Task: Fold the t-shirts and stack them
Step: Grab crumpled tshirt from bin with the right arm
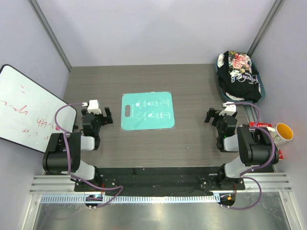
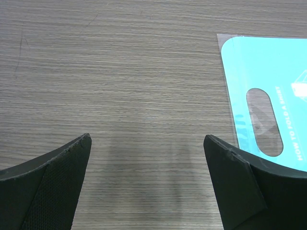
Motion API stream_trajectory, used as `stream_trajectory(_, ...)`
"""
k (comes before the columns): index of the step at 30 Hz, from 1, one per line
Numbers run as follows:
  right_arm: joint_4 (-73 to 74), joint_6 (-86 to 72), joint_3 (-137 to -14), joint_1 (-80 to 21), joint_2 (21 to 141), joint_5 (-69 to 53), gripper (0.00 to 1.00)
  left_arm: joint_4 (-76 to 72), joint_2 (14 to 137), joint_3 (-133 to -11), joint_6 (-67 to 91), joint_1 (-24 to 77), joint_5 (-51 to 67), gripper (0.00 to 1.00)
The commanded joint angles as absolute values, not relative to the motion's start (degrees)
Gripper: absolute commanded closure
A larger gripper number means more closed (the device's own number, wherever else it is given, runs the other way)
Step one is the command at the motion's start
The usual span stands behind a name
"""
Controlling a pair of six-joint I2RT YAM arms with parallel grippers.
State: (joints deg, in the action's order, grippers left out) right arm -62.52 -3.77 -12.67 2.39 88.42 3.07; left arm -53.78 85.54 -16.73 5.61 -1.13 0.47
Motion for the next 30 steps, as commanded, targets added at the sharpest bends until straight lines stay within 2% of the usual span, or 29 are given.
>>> stream_trajectory(1, -66.09, -3.6, -14.06, 2.2, 87.89, 3.43, 0.0, -57.57, 85.61, -18.02, 5.89, -1.05, -0.53, 0.0)
stream_trajectory(17, -68.2, -2.9, -13.19, 1.85, 88.07, 3.07, 0.0, -57.66, 85.61, -17.93, 5.89, -1.14, -0.61, 0.0)
stream_trajectory(19, -69.69, -1.41, -12.4, 1.67, 87.2, -1.56, 0.0, -57.92, 85.52, -17.84, 5.54, -1.05, -0.27, 0.0)
stream_trajectory(20, -68.91, -0.36, -12.39, 1.67, 86.23, -3.41, 0.0, -57.31, 84.56, -18.1, 4.84, -0.97, 3.48, 0.0)
stream_trajectory(24, -57.78, 1.4, -16.25, 1.58, 79.73, -8.42, 0.0, -41.97, 76.94, -22.57, 0.27, -0.97, 17.09, 0.0)
stream_trajectory(26, -43.3, 3.94, -23.06, 1.67, 75.61, -14.92, 0.0, -27.07, 73.84, -29.33, -5.86, -0.97, 22.12, 0.0)
stream_trajectory(27, -37.5, 11.0, -25.81, 1.41, 75.06, -18.77, 0.0, -22.81, 71.74, -31.53, -7.72, -1.05, 25.19, 0.0)
stream_trajectory(28, -27.09, 11.6, -28.8, 1.41, 74.88, -21.16, 0.0, -19.89, 70.67, -35.64, -9.82, -1.05, 25.31, 0.0)
stream_trajectory(30, -16.75, 9.95, -39.34, 1.41, 77.07, -17.86, 0.0, -10.32, 69.18, -39.97, -12.9, -1.05, 25.66, 0.0)
